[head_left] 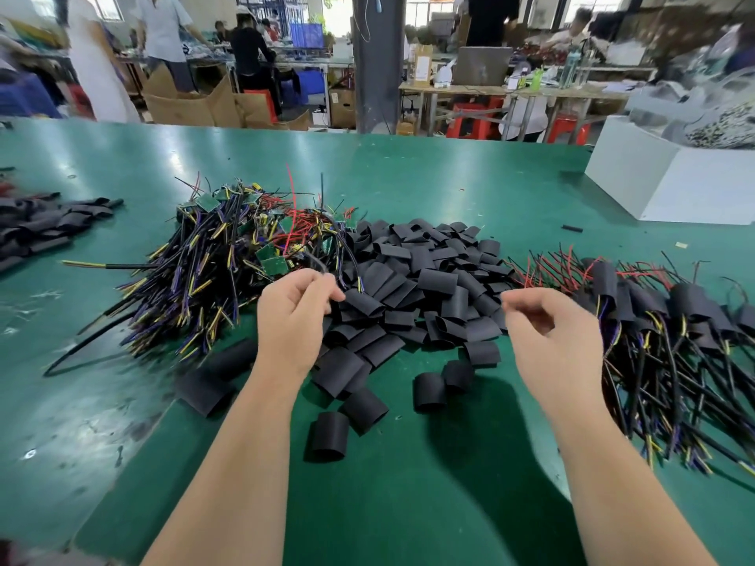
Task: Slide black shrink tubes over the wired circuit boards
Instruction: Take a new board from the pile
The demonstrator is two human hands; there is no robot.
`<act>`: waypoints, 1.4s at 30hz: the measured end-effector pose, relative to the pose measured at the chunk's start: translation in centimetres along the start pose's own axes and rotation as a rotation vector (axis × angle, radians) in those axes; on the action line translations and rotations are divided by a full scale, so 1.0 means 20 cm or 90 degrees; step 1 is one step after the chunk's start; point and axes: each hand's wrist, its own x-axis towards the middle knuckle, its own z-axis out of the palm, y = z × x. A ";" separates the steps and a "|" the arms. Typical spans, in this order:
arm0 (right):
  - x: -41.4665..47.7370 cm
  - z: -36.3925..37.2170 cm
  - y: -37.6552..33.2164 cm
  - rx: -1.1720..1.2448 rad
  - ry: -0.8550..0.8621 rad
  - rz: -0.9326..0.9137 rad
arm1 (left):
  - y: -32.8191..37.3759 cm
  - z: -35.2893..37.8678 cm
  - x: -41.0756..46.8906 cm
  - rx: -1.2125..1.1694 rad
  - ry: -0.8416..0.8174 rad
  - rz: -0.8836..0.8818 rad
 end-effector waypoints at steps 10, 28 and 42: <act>-0.16 0.20 -0.04 0.434 -0.520 0.193 | 0.06 0.05 -0.09 -0.012 -0.626 -0.140; -0.15 0.20 -0.07 0.585 -0.447 0.215 | -0.08 -0.01 0.04 -0.033 0.051 -0.450; -0.17 0.16 -0.08 0.305 -0.473 0.019 | 0.08 0.11 -0.04 -0.297 -0.083 -0.332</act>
